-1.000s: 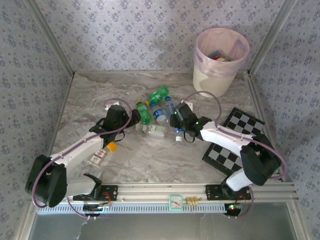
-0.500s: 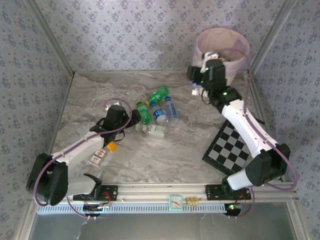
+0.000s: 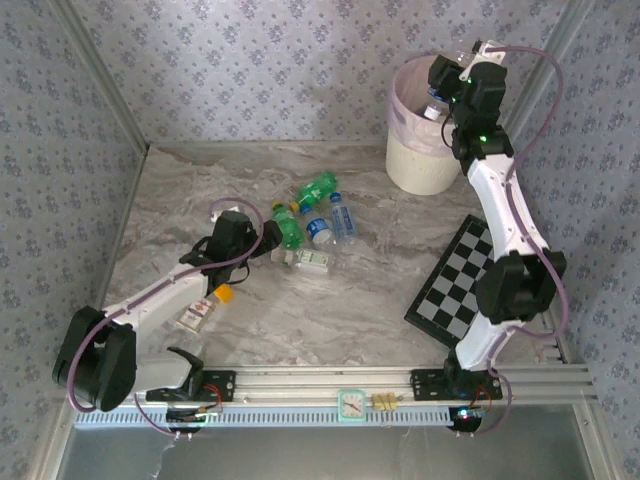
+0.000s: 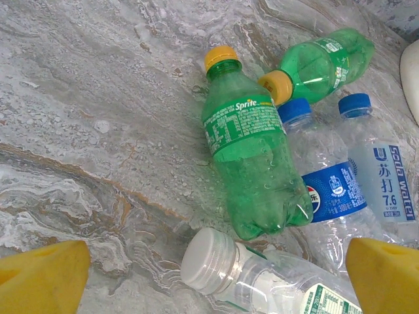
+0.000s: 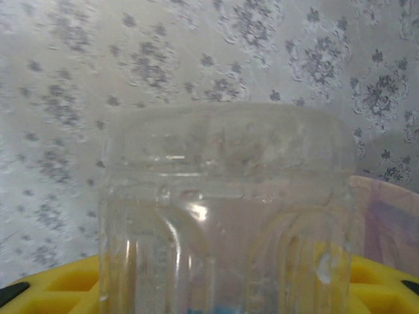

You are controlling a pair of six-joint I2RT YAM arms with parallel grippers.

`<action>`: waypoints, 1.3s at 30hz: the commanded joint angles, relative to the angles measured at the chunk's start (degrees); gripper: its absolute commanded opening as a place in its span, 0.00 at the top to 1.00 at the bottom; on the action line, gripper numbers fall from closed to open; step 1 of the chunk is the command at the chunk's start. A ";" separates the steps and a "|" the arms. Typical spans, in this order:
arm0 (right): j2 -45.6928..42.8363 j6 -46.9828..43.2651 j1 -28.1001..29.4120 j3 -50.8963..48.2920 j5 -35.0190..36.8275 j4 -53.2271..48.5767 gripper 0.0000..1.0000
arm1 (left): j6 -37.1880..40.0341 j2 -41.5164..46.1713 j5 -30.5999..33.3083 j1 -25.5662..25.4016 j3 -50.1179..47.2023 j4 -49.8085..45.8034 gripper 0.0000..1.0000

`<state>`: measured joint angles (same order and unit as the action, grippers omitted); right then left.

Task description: Put the plastic bottles in the bin

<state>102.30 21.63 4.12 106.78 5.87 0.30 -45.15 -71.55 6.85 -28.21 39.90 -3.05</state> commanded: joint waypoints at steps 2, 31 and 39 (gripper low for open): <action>7.30 3.21 -1.19 10.56 0.39 -4.35 0.52 | -0.55 2.02 -0.39 0.44 -0.60 -0.80 0.00; 22.52 6.25 -3.90 34.38 -3.50 -26.09 0.00 | -1.87 2.74 -1.49 0.43 -0.27 -1.56 0.00; 15.08 1.33 -2.81 27.84 -0.19 -25.74 0.00 | -5.16 3.33 -3.48 0.35 -0.51 -0.85 0.01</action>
<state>123.20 26.30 0.80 136.40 3.22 -25.63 -48.16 -69.82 4.91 -28.12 39.13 -4.45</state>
